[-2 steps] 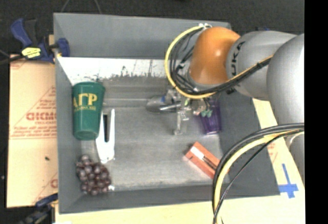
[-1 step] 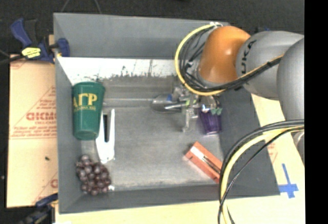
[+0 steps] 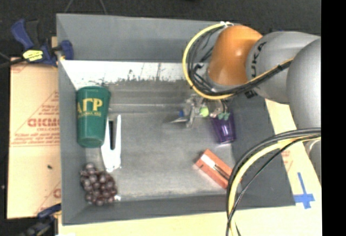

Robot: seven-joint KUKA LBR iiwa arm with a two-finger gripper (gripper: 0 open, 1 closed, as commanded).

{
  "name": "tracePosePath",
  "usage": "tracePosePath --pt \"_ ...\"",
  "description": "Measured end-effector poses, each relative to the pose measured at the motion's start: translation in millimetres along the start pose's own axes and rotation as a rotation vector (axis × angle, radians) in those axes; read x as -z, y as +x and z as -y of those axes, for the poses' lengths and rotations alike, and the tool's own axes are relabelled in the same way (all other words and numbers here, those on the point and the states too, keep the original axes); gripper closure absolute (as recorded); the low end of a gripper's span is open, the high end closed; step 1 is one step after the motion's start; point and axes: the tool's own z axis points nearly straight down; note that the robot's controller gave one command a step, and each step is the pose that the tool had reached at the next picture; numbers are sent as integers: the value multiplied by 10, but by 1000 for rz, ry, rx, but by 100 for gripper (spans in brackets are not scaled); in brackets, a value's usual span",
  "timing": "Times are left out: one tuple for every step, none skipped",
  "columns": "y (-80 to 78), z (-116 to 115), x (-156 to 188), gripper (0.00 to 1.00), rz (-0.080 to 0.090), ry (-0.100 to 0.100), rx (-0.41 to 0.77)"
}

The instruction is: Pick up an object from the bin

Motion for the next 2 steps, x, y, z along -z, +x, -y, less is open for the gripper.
tracePosePath --pt "0 0 0 100 0 0 0" --pt "-27 11 291 100 10 0 -1"
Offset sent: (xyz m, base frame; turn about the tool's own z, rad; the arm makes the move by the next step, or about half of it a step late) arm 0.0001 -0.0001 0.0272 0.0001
